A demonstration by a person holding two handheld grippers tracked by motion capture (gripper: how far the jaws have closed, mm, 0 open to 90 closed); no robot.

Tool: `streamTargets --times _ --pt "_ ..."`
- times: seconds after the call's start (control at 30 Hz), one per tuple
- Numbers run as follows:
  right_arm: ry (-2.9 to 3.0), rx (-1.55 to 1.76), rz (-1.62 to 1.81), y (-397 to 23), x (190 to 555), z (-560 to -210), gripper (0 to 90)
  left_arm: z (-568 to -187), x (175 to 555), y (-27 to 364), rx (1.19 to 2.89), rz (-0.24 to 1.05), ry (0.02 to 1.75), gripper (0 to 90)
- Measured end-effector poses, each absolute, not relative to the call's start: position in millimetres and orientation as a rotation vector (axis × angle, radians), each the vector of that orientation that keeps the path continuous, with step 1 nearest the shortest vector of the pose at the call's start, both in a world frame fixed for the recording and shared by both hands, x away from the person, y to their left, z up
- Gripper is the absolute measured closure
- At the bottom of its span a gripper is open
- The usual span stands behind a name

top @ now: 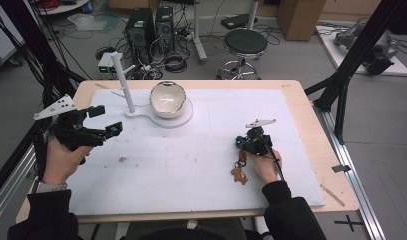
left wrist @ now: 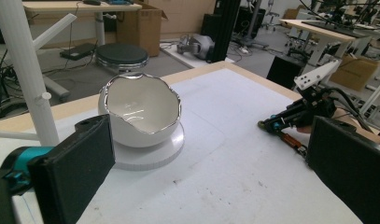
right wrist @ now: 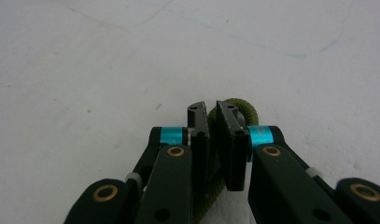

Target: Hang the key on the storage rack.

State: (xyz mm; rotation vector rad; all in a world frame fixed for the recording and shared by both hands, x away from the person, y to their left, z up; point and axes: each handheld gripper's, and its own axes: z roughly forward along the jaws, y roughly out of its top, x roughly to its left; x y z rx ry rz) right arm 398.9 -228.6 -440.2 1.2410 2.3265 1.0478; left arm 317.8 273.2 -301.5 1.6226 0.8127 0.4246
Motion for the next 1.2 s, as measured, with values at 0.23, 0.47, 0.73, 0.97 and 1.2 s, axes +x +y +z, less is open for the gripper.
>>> streamTargets --times 0.23,0.47,0.73,0.97,1.2 --pt "2.225 1.093 1.210 -220 383 -402 85.5 -301 317 275 1.617 0.427 0.821 1.7" --pt "2.088 0.958 1.350 -210 368 -361 85.7 -303 315 276 1.612 0.433 0.837 1.7" --pt "2.059 0.910 1.417 -199 373 -342 85.6 -305 308 286 1.592 0.468 0.868 1.7" --pt "2.099 0.841 1.444 -158 391 -321 85.6 -313 301 296 1.573 0.535 0.909 1.7" --pt "2.182 0.748 1.432 -95 408 -306 85.6 -321 296 295 1.583 0.554 0.914 1.7"
